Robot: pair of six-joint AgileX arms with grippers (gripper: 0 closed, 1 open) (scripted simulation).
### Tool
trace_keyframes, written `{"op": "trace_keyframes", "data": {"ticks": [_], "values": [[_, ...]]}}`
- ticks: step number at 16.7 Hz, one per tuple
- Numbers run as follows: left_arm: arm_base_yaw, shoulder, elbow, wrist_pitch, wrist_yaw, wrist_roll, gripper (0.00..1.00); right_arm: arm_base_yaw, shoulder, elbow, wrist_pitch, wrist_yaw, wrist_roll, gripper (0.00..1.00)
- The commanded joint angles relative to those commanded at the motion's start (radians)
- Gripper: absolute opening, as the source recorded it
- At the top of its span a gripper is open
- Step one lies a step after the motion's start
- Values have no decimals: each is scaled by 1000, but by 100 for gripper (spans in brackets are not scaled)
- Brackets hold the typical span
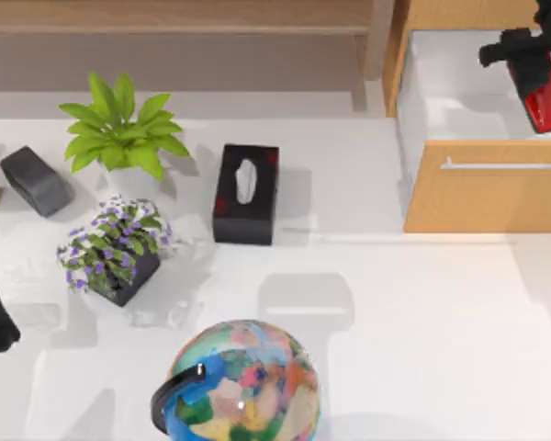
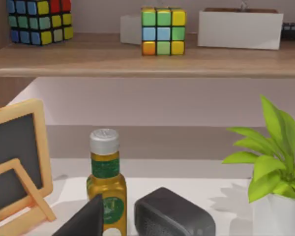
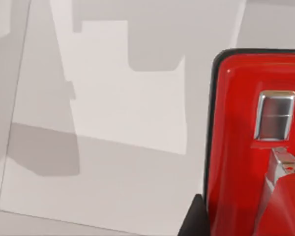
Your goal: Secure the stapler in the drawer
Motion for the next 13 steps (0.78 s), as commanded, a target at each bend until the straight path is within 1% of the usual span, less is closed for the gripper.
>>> {"op": "trace_keyframes", "data": {"ticks": [3, 6, 13], "values": [[0, 0, 0, 0, 0, 0, 100, 12, 152, 80, -61, -17, 117, 0], [0, 0, 0, 0, 0, 0, 100, 9, 235, 114, -114, -28, 193, 0], [0, 0, 0, 0, 0, 0, 100, 6, 246, 114, -119, -30, 205, 0]]}}
